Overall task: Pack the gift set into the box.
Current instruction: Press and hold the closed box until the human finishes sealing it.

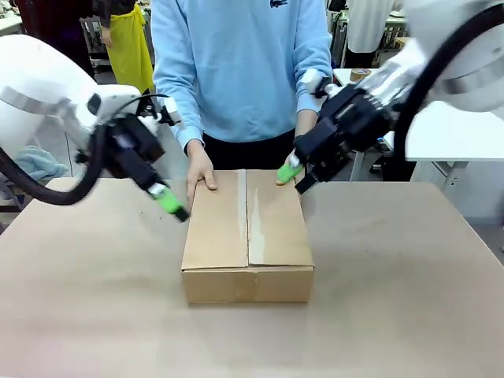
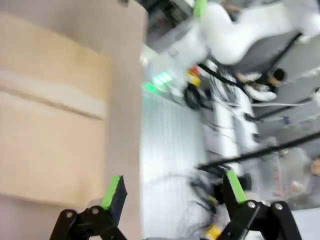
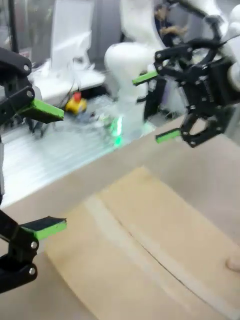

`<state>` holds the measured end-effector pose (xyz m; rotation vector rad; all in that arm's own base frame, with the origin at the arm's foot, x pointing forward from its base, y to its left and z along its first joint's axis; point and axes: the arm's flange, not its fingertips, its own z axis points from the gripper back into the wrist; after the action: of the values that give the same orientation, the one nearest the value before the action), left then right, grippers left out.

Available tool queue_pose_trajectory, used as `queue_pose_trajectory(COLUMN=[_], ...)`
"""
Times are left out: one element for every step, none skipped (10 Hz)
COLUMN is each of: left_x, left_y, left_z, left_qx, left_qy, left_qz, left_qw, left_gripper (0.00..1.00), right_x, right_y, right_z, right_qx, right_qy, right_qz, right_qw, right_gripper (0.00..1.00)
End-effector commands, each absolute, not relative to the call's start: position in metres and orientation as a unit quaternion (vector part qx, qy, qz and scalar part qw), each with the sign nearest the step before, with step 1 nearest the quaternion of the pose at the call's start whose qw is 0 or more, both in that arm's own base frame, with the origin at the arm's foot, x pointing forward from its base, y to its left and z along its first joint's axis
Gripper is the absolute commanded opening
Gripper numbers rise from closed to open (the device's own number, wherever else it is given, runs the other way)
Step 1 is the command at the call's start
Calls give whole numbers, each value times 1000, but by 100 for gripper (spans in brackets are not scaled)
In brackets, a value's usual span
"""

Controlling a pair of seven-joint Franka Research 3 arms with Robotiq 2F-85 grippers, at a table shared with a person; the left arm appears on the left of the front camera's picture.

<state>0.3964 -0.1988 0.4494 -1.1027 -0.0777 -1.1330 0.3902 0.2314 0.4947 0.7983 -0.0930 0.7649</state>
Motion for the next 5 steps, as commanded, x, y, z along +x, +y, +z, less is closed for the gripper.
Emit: queue_pose_trajectory(left_x=[393,396,396,396,396], left_y=[-132,-199,-199,-199,-181], left_z=[443,449,449,449,443], left_qx=[-547,-496,-496,-496,-503], left_qy=[-193,-35,-35,-35,-96], left_qz=[-480,-509,-509,-509,-498], left_qw=[658,703,703,703,700], left_gripper=[100,100,100,100,100], right_x=[412,390,390,405,417], right_y=[162,231,231,204,217], right_z=[480,495,495,485,482], right_qx=[336,379,379,344,361], right_qy=[-134,-44,-44,-75,-147], right_qz=[400,363,363,398,480], right_qw=[842,850,850,847,786], right_gripper=[100,100,100,100,100])
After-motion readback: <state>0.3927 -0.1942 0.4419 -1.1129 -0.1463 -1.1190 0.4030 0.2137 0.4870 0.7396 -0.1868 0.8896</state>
